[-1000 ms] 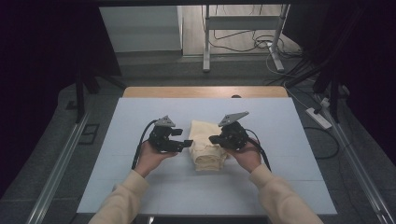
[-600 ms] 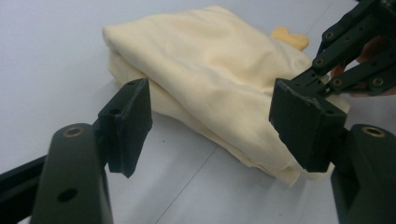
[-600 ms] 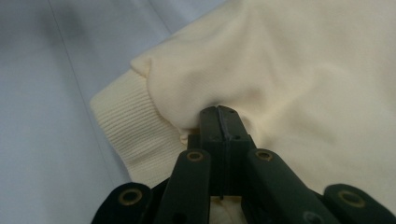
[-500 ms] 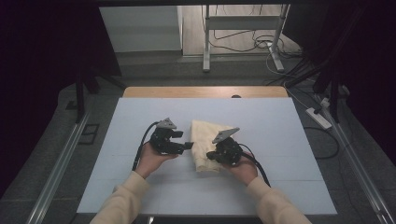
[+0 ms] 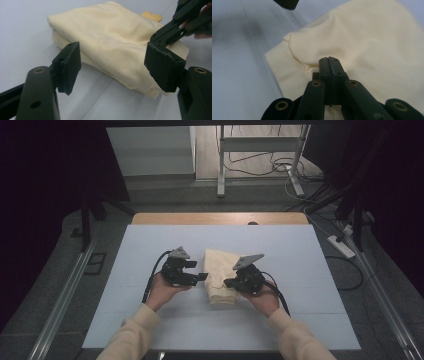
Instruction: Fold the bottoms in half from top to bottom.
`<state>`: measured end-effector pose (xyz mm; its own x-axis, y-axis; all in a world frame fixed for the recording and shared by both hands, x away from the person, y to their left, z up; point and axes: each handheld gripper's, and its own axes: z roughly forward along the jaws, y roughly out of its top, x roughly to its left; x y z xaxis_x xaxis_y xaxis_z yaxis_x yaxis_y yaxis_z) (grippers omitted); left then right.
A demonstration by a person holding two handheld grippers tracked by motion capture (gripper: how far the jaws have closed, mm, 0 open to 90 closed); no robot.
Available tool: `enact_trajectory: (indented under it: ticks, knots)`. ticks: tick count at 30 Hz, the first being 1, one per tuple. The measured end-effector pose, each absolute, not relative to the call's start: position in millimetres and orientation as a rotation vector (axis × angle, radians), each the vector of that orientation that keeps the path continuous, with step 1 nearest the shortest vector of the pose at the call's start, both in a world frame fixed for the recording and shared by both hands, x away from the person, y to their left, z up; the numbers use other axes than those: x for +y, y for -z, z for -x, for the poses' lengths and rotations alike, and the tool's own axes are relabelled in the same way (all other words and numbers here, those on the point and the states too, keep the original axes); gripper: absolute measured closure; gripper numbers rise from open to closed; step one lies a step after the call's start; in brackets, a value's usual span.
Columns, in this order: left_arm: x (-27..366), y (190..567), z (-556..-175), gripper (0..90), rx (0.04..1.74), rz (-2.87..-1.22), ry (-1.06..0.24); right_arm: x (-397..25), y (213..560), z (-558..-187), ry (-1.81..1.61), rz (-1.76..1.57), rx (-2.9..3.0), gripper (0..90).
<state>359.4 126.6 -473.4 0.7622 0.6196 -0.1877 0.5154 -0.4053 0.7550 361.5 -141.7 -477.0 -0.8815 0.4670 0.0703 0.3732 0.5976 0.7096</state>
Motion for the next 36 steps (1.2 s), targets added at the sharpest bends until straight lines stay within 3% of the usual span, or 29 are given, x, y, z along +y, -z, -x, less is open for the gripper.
enact_trajectory:
  ticks: [8, 22, 24, 29, 36]
  knots:
    - [129.0, 474.4, -358.0, 30.0, 0.859, -2.078, -0.147, -165.7, 461.9, -357.1, -1.203, -0.756, 2.622, 89.2]
    - [138.8, 476.6, -348.3, 30.0, 0.874, -2.073, -0.151, -192.1, 468.5, -348.5, -1.177, -0.815, 2.61, 88.7]
    - [142.2, 477.2, -344.6, 30.0, 0.883, -2.071, -0.153, -196.2, 470.7, -346.9, -1.178, -0.825, 2.602, 82.6]
    - [152.4, 481.4, -333.6, 30.0, 0.903, -2.081, -0.171, -205.5, 474.6, -340.9, -1.169, -0.879, 2.548, 54.4]
    - [170.6, 484.7, -314.9, 30.0, 0.927, -2.079, -0.19, -222.4, 479.3, -330.8, -1.152, -0.893, 2.529, 43.9]
